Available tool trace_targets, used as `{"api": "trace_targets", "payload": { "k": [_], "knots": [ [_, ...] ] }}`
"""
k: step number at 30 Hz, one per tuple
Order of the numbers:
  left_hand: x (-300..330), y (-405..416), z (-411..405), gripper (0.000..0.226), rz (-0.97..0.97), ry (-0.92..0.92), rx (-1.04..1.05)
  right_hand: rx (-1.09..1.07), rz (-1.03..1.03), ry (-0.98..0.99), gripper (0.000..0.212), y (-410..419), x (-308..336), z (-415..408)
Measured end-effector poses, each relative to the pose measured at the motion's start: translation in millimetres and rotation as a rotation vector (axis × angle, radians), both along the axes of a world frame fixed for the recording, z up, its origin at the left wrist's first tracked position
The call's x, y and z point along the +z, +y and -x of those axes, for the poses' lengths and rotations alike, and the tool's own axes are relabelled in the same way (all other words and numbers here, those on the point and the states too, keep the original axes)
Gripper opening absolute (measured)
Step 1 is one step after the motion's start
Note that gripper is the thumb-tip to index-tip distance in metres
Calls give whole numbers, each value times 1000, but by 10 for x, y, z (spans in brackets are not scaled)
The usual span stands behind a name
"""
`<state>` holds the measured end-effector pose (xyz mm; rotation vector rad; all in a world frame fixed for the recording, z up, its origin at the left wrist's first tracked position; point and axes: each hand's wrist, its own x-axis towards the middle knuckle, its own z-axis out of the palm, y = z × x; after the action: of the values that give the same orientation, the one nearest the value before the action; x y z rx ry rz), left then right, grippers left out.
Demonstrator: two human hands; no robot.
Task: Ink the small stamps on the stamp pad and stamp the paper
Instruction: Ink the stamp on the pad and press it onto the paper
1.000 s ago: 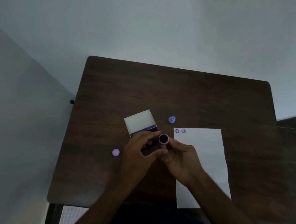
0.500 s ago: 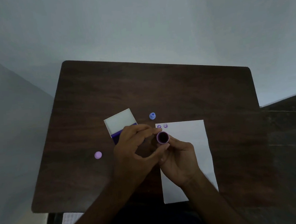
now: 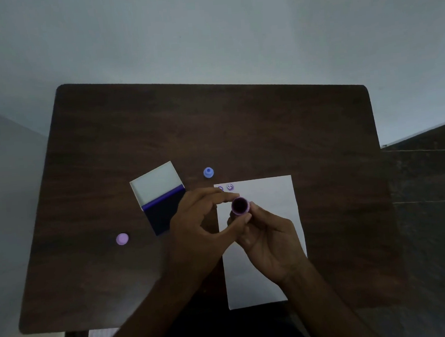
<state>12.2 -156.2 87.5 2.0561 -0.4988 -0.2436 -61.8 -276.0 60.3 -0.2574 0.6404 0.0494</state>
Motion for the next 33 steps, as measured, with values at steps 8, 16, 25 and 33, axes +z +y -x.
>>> {"api": "trace_targets", "payload": {
  "k": [8,16,25,33],
  "knots": [
    [-936,-202,-64,40,-309,348,-49,260,992,427,26,-548,-447,-65],
    [-1490,-406,-107,48,-608,248,67,439,1583,546,17,-547,-938,-337],
    [-1625,-473,-208,60,-687,186,-31,612,1668,570,22,-543,-1165,-480],
    [-1708,-477,-230,45,-660,184,-125,730,1690,554,23,-533,-1212,-515]
  ]
}}
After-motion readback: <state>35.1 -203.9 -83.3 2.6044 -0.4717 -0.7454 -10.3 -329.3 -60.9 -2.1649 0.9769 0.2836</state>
